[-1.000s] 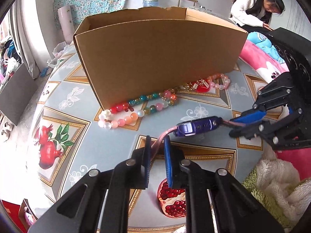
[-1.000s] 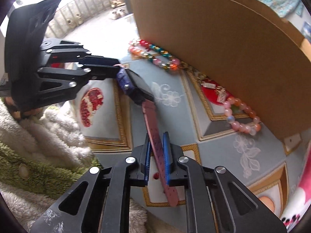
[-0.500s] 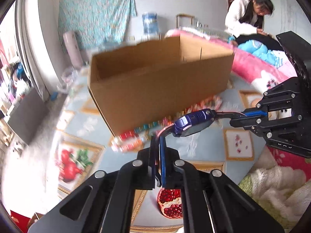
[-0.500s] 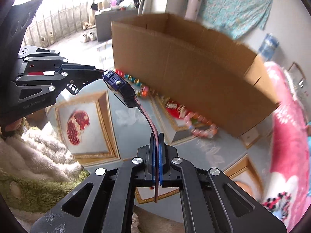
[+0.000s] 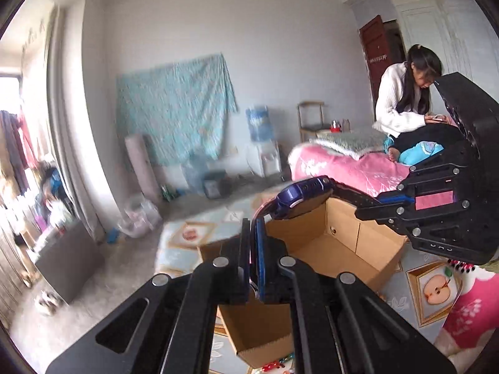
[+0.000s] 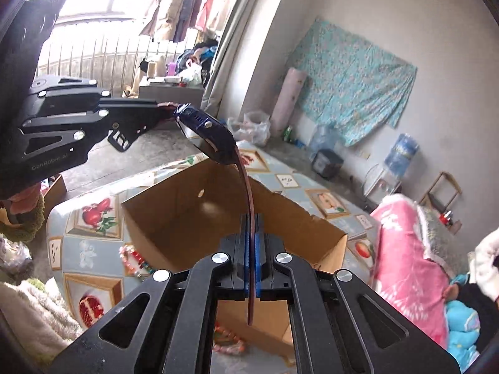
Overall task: Organize jewelry
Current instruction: 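Lift the watch with both tools and carry it over the cardboard box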
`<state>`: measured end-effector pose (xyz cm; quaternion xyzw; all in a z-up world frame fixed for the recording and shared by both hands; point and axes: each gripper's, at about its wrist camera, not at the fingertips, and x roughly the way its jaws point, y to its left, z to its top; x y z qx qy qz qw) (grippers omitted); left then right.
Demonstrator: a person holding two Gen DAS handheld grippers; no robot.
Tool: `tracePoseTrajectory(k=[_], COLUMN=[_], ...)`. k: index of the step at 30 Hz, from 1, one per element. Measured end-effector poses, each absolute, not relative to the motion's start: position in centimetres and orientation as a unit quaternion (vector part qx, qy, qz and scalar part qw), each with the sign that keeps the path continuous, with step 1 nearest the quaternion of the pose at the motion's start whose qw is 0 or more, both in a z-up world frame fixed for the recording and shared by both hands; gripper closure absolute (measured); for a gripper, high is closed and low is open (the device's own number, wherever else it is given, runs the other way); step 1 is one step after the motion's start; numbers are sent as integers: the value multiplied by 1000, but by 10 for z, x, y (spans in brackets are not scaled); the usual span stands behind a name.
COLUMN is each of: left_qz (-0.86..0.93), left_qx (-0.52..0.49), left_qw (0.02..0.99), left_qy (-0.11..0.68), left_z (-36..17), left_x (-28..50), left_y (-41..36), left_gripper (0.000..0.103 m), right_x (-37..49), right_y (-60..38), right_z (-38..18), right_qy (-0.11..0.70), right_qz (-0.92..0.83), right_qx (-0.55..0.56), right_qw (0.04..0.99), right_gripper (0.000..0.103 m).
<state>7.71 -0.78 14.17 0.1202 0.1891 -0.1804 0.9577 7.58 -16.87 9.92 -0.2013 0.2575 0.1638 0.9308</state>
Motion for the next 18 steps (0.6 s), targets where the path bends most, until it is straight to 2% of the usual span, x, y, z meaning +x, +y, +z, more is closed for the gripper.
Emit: tracePoseTrajectory(k=[9, 14, 18], left_qz=[-203, -213, -221], left_qx=[109, 117, 134], left_qw=[875, 828, 788], left_qy=[425, 505, 558], left_z=[76, 43, 22], left_x=[212, 250, 273], left_y=[-15, -31, -46], left_gripper=[100, 100, 100], right_x=[196, 238, 260], right_y=[-170, -174, -182], right_z=[36, -7, -25], right_qy=[450, 549, 593], right_qz=[223, 240, 246], right_qx=[-179, -162, -161], right_qw=[846, 784, 749], right_gripper=[102, 102, 102])
